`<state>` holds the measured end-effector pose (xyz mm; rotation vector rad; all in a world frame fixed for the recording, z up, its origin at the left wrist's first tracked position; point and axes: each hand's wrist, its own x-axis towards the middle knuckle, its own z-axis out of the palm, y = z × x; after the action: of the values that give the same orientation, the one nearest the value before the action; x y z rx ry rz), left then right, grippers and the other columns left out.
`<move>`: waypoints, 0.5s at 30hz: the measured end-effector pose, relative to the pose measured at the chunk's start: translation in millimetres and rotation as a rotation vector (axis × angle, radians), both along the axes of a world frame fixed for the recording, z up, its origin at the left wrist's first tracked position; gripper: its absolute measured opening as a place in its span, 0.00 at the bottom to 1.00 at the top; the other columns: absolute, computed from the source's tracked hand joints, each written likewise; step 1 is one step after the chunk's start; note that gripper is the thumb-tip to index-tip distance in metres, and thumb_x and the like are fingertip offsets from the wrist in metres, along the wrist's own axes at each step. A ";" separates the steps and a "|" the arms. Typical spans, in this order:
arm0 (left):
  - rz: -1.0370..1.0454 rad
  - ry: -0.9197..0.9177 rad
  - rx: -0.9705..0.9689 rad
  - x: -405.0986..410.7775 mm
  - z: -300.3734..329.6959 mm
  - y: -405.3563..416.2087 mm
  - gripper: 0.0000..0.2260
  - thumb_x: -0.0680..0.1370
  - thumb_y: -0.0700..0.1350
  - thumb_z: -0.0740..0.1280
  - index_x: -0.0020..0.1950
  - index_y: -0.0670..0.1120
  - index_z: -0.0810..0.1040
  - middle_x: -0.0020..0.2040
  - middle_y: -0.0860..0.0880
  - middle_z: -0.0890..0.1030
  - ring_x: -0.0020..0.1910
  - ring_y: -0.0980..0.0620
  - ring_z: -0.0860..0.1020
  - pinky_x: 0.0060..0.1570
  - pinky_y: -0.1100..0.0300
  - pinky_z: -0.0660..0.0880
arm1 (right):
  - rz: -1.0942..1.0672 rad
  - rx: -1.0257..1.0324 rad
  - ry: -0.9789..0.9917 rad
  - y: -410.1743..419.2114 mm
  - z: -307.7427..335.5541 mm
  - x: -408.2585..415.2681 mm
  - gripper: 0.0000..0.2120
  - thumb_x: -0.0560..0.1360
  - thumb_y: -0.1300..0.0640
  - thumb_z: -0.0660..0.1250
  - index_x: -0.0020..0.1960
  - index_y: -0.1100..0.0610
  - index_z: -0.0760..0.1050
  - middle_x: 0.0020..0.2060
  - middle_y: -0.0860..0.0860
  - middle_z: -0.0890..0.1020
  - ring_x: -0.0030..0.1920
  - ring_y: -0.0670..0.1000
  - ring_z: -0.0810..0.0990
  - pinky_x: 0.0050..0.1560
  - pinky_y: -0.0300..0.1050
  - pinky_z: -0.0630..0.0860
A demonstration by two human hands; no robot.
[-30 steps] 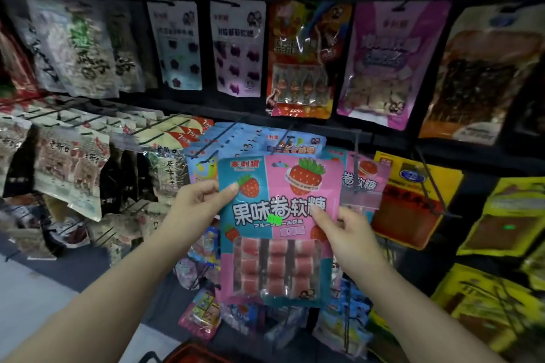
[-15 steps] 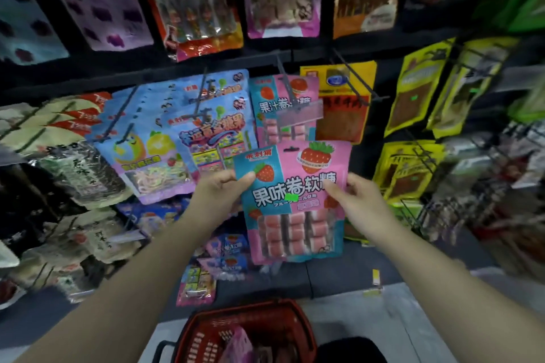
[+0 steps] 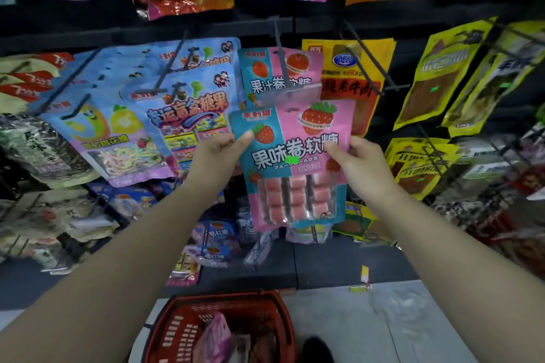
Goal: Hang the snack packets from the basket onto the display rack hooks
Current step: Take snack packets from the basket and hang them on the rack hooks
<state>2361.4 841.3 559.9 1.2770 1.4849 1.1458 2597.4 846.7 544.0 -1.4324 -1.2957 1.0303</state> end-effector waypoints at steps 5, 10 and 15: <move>0.066 0.016 0.029 3.1 3.6 12.8 0.23 0.78 0.51 0.67 0.36 0.34 0.67 0.43 0.27 0.75 0.39 0.45 0.78 0.41 0.49 0.83 | 0.032 0.032 -0.053 18.6 0.4 -0.5 0.09 0.77 0.51 0.67 0.51 0.55 0.81 0.47 0.49 0.85 0.49 0.50 0.83 0.55 0.54 0.79; 0.080 0.010 -0.059 7.7 -7.2 15.9 0.21 0.78 0.49 0.68 0.40 0.30 0.73 0.40 0.41 0.84 0.38 0.49 0.84 0.37 0.55 0.82 | 0.031 -0.013 -0.061 22.1 -13.1 2.1 0.06 0.77 0.51 0.67 0.45 0.51 0.81 0.46 0.51 0.85 0.49 0.52 0.83 0.55 0.57 0.78; 0.020 -0.021 -0.008 3.9 -8.3 14.3 0.30 0.75 0.58 0.69 0.46 0.27 0.73 0.46 0.31 0.79 0.42 0.41 0.81 0.46 0.43 0.81 | 0.042 0.045 -0.024 15.9 -11.5 4.6 0.05 0.77 0.53 0.66 0.48 0.52 0.81 0.47 0.49 0.85 0.49 0.49 0.83 0.56 0.53 0.79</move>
<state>2365.4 855.6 551.6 1.2434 1.4879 1.1614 2602.0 862.6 532.4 -1.3932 -1.3628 1.0080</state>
